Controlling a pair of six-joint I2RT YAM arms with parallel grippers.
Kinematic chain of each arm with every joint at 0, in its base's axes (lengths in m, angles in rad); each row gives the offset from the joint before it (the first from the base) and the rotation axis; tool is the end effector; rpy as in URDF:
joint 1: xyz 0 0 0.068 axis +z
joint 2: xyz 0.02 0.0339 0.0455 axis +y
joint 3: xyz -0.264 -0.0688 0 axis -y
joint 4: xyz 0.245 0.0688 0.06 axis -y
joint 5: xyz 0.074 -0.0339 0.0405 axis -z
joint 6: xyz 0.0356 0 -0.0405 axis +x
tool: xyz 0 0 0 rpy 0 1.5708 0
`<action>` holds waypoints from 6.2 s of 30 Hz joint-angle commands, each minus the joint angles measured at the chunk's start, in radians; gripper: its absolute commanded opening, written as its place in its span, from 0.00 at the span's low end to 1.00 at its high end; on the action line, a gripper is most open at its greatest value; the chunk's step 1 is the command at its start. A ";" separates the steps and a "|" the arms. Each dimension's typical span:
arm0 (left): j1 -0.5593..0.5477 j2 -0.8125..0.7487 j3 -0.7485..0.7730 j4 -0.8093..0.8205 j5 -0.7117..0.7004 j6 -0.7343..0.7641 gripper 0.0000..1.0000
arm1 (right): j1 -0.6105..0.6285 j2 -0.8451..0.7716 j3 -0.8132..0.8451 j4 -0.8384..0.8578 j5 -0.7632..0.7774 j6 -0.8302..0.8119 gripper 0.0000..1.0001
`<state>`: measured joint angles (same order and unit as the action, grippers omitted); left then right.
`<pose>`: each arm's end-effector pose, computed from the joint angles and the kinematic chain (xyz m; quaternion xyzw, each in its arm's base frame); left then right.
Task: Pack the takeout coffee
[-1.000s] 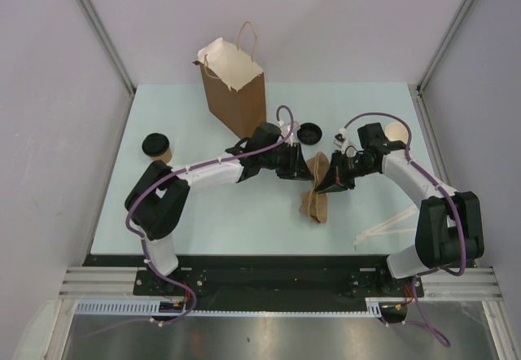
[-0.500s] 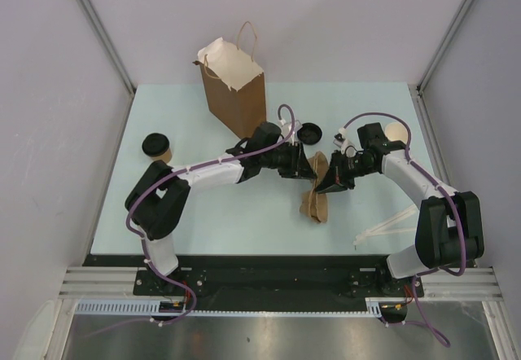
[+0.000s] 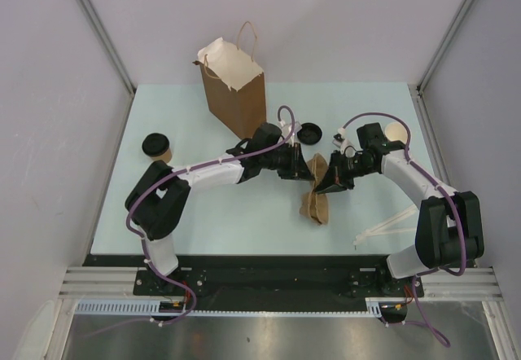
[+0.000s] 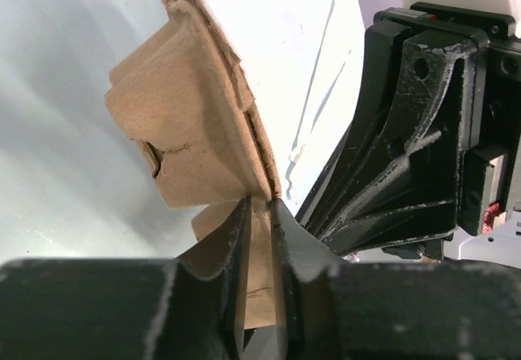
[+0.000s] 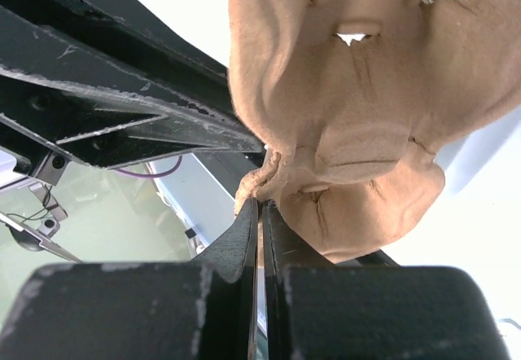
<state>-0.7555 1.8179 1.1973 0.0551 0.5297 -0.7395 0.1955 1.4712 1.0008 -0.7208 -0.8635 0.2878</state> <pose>0.2841 -0.2923 0.2197 0.1329 0.8447 -0.4843 0.1850 0.2648 0.0800 0.2284 -0.0377 0.8946 0.4400 0.0680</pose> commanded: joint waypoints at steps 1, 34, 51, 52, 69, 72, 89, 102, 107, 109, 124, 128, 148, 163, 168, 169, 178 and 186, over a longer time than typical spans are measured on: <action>-0.004 0.014 0.038 -0.034 -0.048 0.029 0.15 | 0.010 -0.037 0.007 0.009 -0.040 0.007 0.00; 0.084 -0.066 -0.091 0.029 0.084 -0.012 0.00 | -0.281 -0.127 0.156 -0.239 0.461 -0.519 0.00; 0.156 -0.123 -0.173 0.023 0.254 0.071 0.00 | -0.406 0.093 0.214 -0.328 0.801 -1.151 0.00; 0.162 -0.126 -0.186 0.006 0.274 0.077 0.00 | -0.410 0.106 0.214 -0.324 0.804 -1.153 0.00; 0.298 -0.117 -0.294 -0.119 0.300 0.180 0.00 | -0.418 0.179 0.213 -0.287 0.808 -1.153 0.13; 0.314 -0.111 -0.298 -0.136 0.296 0.187 0.00 | -0.416 0.175 0.214 -0.296 0.801 -1.153 0.41; 0.335 -0.140 -0.301 -0.276 0.214 0.308 0.17 | -0.234 -0.066 0.240 -0.390 0.676 -1.035 1.00; 0.311 -0.169 -0.008 -0.474 0.144 0.736 0.73 | -0.162 0.008 0.394 -0.359 0.453 -0.809 1.00; 0.251 -0.028 0.314 -0.756 0.136 1.095 0.81 | -0.154 0.050 0.424 -0.336 0.403 -0.750 1.00; 0.219 0.036 0.385 -0.834 0.082 1.244 0.79 | -0.154 0.066 0.436 -0.333 0.390 -0.716 1.00; 0.107 0.248 0.512 -0.945 -0.040 1.713 0.65 | -0.176 0.095 0.446 -0.325 0.278 -0.624 0.99; 0.099 0.261 0.469 -0.911 -0.060 1.740 0.60 | -0.179 0.101 0.446 -0.325 0.267 -0.616 1.00; 0.076 0.200 0.394 -0.888 -0.020 1.735 0.04 | -0.148 0.121 0.568 -0.201 0.216 -0.536 1.00; 0.244 -0.238 0.194 -0.982 0.130 1.557 0.00 | 0.140 0.622 1.389 0.112 0.474 -0.351 0.99; 0.338 -0.397 0.121 -0.884 0.196 1.416 0.00 | 0.205 0.762 1.556 0.276 0.523 -0.314 0.94; 0.363 -0.420 0.104 -0.877 0.211 1.384 0.00 | 0.215 0.776 1.561 0.291 0.529 -0.311 0.94; 0.447 -0.581 -0.008 -0.815 0.276 1.241 0.00 | 0.289 0.865 1.564 0.442 0.612 -0.302 0.85; 0.475 -0.654 -0.042 -0.793 0.248 1.201 0.00 | 0.314 0.925 1.561 0.494 0.653 -0.332 0.75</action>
<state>-0.3046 1.2106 1.1572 -0.7856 0.7506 0.5117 0.5014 2.3756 2.5118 -0.3084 -0.2516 -0.0273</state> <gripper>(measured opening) 0.020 0.780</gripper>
